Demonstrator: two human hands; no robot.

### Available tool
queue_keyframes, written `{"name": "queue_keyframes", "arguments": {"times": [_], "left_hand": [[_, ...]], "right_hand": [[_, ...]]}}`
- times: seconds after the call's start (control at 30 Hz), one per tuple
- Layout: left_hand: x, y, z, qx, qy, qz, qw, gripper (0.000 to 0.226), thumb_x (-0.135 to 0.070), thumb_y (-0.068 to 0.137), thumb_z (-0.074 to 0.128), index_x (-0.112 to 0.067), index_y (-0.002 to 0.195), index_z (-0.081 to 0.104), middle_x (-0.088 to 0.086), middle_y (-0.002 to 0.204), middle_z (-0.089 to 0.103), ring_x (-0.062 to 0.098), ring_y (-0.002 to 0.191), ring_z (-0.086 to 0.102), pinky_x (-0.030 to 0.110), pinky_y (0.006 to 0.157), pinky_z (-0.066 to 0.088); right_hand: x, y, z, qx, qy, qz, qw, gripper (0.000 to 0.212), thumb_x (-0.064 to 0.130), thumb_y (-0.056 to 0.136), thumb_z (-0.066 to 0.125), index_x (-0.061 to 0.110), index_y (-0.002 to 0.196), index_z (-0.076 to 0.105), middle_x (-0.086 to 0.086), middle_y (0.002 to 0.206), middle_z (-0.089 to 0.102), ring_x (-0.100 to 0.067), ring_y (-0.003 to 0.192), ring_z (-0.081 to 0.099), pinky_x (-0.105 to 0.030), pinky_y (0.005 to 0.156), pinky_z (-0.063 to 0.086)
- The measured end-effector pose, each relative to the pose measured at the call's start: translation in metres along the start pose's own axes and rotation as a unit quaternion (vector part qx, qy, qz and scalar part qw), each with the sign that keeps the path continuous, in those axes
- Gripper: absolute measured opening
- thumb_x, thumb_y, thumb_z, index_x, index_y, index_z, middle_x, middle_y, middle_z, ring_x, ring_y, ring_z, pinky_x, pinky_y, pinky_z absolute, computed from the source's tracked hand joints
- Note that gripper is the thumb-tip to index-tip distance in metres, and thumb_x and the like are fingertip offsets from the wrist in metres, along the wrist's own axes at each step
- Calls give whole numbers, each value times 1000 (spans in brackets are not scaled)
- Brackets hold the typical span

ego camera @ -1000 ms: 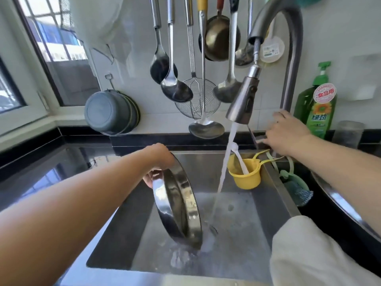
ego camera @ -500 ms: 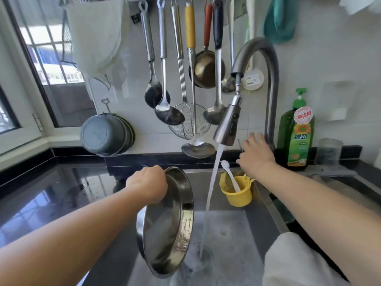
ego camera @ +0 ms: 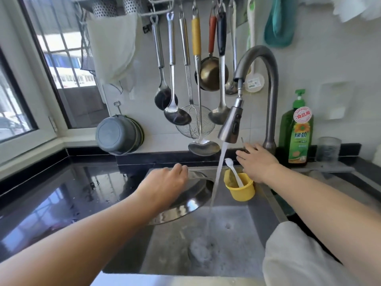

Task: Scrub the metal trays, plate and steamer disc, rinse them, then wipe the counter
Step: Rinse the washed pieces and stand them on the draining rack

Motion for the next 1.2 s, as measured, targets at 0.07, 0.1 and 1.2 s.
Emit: {"name": "queue_keyframes", "arguments": {"times": [0.07,0.1,1.2], "left_hand": [[1,2,0,-6,17,21,1000,67,-4,98,45,-3,159,18,8,140,44,31,112,66,42,73,51],[3,4,-1,-9,28,28,999,69,-2,96,38,-2,160,15,9,141,43,33,112,66,43,74,51],[-182,59,-254,-367,24,164,915,67,-17,80,80,-11,142,54,11,113,63,28,83,65,35,47,48]], "right_hand": [[5,6,6,16,-34,-6,999,54,35,108,39,17,158,33,-4,168,20,-38,155,2,-57,122,13],[4,8,11,30,-51,-3,998,52,36,107,40,18,156,37,-5,166,24,-39,155,3,-58,121,13],[-175,-286,-74,-294,98,181,933,6,11,78,76,5,80,76,-12,104,63,-40,105,54,-49,78,47]]}}
Point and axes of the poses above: each hand's wrist, its own y-axis towards the middle knuckle, its own z-axis out of the palm, x = y × z, the point moved 10 cm from there along y, towards the middle knuckle
